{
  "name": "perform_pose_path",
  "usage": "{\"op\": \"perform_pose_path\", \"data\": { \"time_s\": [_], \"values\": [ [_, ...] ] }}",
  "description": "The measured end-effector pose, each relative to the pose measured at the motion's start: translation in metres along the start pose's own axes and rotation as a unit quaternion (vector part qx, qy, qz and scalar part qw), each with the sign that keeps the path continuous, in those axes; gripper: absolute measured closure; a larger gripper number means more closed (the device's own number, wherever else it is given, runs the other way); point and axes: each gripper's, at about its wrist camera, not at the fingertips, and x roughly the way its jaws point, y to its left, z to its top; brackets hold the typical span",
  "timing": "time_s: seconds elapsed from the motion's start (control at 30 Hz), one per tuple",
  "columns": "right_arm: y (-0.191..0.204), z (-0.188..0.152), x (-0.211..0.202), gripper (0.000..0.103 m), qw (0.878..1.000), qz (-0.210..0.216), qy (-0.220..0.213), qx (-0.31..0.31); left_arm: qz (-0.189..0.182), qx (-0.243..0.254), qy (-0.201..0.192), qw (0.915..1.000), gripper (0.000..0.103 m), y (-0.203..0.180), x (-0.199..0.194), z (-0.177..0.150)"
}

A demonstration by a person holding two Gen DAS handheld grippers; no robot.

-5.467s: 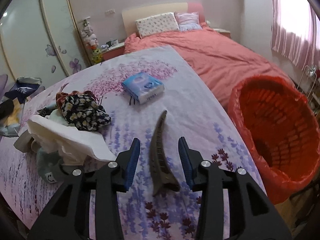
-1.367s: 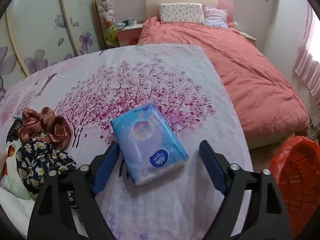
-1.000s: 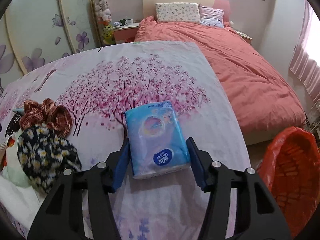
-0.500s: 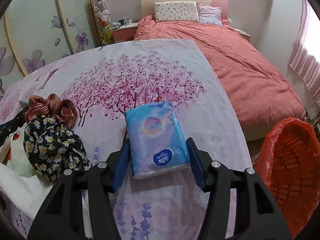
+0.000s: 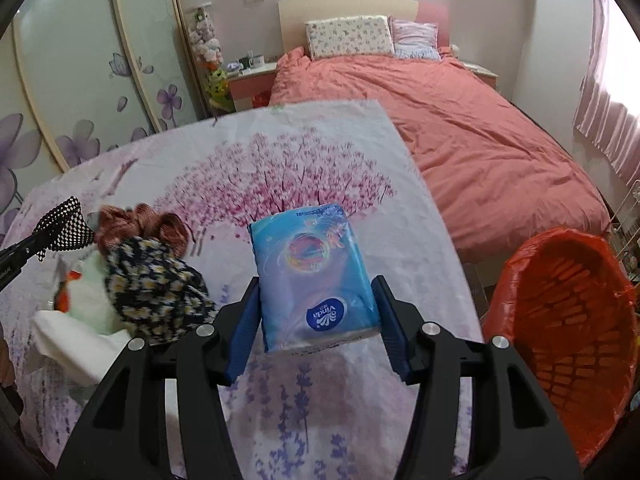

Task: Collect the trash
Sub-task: 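Carry the mesh item and tissue pack over the orange basket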

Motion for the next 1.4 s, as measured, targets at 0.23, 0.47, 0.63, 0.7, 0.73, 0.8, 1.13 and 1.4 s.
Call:
{"op": "perform_pose_path", "data": {
  "time_s": [0.23,0.47,0.63,0.7,0.73,0.8,1.13,1.4],
  "values": [
    [-0.003,0.003,-0.033,0.048,0.999,0.008,-0.031,0.007,-0.002,0.001,-0.033,0.9995,0.092,-0.01,-0.039,0.014],
    [-0.01,0.0,-0.067,0.048,0.998,0.01,-0.064,0.019,-0.014,0.004,-0.053,0.9985,0.092,-0.031,-0.069,0.022],
    [-0.018,-0.005,-0.085,0.048,0.996,0.006,-0.082,0.029,-0.031,0.012,-0.063,0.9974,0.092,-0.056,-0.083,0.026],
    [-0.025,-0.008,-0.091,0.048,0.996,0.004,-0.088,0.034,-0.04,0.016,-0.067,0.9968,0.092,-0.068,-0.087,0.027],
    [-0.026,-0.01,-0.095,0.048,0.995,0.003,-0.091,0.036,-0.044,0.017,-0.068,0.9966,0.092,-0.073,-0.089,0.027],
    [-0.034,-0.014,-0.101,0.048,0.994,-0.001,-0.097,0.04,-0.055,0.022,-0.069,0.9959,0.092,-0.086,-0.091,0.027],
    [-0.068,-0.028,-0.119,0.048,0.99,-0.033,-0.122,0.057,-0.117,0.057,-0.065,0.9893,0.092,-0.166,-0.094,0.02],
    [-0.104,-0.04,-0.13,0.048,0.984,-0.066,-0.141,0.086,-0.185,0.08,-0.052,0.9781,0.092,-0.237,-0.092,0.009]
  ]
}}
